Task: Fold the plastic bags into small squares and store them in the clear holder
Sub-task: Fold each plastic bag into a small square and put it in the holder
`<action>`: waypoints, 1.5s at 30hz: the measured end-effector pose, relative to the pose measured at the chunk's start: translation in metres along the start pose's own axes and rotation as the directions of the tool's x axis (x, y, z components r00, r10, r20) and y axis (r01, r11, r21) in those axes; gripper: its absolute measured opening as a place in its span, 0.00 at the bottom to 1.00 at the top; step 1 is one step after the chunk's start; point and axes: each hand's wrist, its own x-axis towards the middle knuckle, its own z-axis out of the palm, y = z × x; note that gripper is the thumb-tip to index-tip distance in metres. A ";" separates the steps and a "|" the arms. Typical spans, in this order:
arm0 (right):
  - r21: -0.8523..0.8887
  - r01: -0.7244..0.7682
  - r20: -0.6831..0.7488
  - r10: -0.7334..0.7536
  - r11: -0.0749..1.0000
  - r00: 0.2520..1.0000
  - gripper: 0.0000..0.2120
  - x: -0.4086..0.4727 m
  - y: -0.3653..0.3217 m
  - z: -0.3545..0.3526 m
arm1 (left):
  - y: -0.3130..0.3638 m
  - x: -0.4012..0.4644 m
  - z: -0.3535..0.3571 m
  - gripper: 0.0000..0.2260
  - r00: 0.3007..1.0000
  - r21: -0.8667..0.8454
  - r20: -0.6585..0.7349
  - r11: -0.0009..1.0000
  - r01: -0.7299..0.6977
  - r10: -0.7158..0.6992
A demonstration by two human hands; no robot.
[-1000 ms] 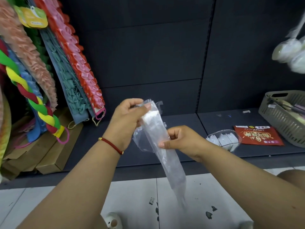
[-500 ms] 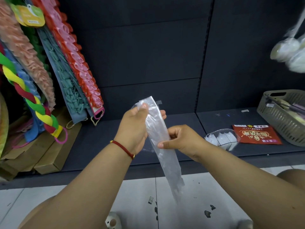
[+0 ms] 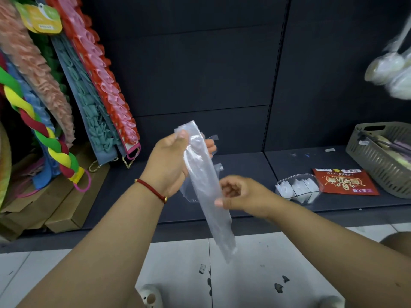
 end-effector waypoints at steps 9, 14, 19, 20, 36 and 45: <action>0.315 0.173 -0.403 -0.033 0.933 0.915 0.04 0.002 -0.018 -0.008 | -0.024 -0.002 0.007 0.25 0.981 0.065 0.111 0.986 0.155 -0.161; 0.349 0.159 -0.427 0.006 0.924 0.904 0.07 0.006 -0.015 -0.011 | -0.048 -0.008 0.013 0.09 0.975 0.273 -0.036 0.936 0.221 -0.219; 0.474 0.078 -0.315 0.086 0.877 0.945 0.10 0.006 -0.016 -0.006 | -0.050 -0.008 0.014 0.09 0.973 0.232 -0.100 0.946 0.227 -0.208; 0.481 0.075 -0.317 0.093 0.874 0.944 0.09 0.005 -0.016 -0.006 | -0.050 -0.008 0.014 0.09 0.969 0.220 -0.110 0.945 0.242 -0.223; 0.463 0.077 -0.215 0.028 0.883 0.976 0.10 -0.005 -0.035 -0.030 | -0.039 -0.016 0.012 0.32 0.965 0.410 0.154 0.875 -0.259 0.213; 0.487 0.066 -0.196 0.036 0.871 0.980 0.13 -0.005 -0.029 -0.039 | -0.042 -0.016 0.019 0.36 0.978 0.018 0.206 0.999 -0.046 0.042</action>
